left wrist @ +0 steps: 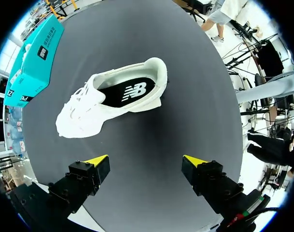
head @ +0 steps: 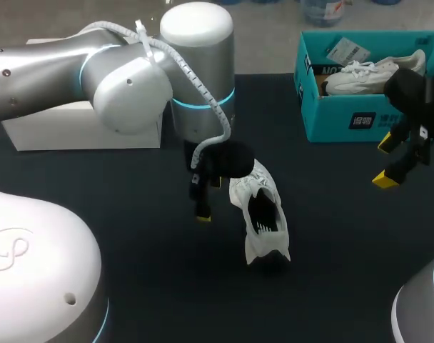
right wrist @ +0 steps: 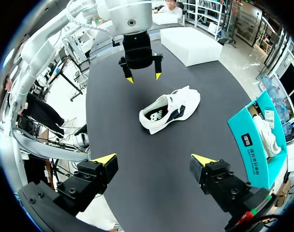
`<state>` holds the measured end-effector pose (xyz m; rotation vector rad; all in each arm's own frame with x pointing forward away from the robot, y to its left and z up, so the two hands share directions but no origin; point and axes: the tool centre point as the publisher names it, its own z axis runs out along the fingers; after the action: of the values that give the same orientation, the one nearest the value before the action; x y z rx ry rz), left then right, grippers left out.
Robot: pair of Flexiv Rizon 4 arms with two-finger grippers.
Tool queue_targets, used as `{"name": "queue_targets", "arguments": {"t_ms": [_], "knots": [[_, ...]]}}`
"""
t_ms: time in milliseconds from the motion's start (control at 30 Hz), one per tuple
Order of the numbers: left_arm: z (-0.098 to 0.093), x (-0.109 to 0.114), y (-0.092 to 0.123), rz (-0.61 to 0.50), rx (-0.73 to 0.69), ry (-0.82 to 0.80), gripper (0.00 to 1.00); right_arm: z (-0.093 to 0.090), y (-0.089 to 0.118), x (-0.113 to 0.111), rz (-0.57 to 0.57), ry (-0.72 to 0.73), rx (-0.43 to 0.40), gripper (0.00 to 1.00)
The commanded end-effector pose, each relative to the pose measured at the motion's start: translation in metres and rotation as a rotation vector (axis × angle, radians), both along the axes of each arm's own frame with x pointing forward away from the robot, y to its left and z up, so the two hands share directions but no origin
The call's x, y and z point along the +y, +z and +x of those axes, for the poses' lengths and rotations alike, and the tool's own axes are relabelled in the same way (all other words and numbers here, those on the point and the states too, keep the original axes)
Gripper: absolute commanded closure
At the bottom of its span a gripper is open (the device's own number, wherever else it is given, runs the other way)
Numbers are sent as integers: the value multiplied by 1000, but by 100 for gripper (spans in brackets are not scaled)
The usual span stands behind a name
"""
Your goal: Take the shoe out of the shoebox, open the shoe tongue, remove and reinsert the insole, then place the shoe into the shoebox
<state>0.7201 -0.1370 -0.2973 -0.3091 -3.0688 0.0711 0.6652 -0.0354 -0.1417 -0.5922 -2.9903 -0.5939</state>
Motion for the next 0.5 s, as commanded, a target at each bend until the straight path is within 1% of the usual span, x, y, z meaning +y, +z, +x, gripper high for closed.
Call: {"name": "queue_targets", "arguments": {"t_ms": [33,100,133,200,367,500], "knots": [[-5,-2,1,-13,-2,27,0,2,-1,0,-2,1,3,0],[-14,-9,0,40,-43,15,0,2,-1,0,-2,1,3,0],[-18,-12,-1,31,-42,20,0,2,-1,0,-2,1,3,0],[-28,-20,-4,59,-45,11,0,2,-1,0,-2,1,3,0],[-51,-42,-8,41,8,-56,0,2,-1,0,-2,1,3,0],[-61,-55,-6,38,23,-31,0,2,-1,0,-2,1,3,0]]}}
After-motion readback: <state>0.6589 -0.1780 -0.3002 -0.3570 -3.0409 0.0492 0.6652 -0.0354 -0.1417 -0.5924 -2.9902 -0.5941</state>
